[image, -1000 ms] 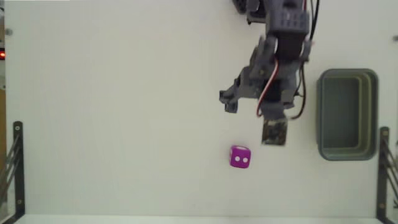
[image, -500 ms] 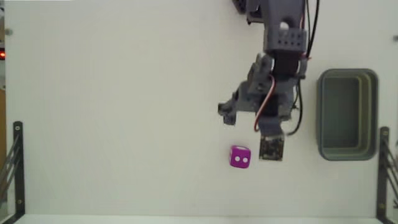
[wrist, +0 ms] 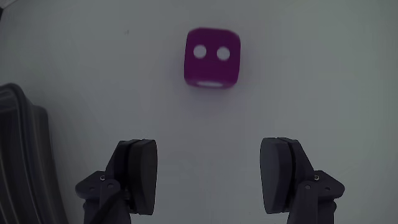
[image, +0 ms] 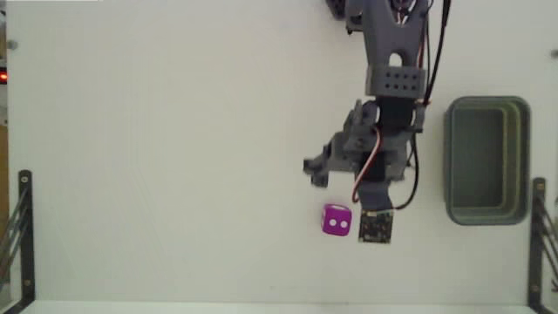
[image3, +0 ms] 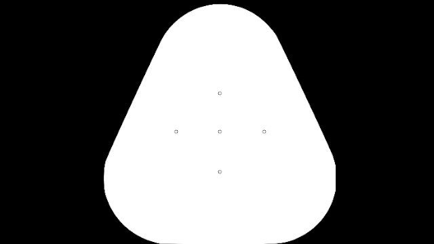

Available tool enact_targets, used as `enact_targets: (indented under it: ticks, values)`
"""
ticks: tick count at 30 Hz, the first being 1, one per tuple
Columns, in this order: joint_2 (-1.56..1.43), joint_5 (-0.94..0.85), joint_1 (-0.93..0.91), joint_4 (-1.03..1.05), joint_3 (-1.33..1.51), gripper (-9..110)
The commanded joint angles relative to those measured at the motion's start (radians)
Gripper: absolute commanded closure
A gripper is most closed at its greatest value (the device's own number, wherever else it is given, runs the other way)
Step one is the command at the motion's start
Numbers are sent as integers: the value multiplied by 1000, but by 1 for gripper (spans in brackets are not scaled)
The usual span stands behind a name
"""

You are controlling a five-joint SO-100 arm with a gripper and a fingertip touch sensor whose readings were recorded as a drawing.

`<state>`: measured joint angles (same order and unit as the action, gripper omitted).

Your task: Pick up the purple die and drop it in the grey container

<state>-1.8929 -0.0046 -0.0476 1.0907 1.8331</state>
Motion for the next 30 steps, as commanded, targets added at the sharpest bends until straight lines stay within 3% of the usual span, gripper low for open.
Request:
enact_targets:
  ticks: [1, 30]
  values:
    - [3, 5, -8, -20, -64, -9]
    - [279, 5, -8, -71, -289, -9]
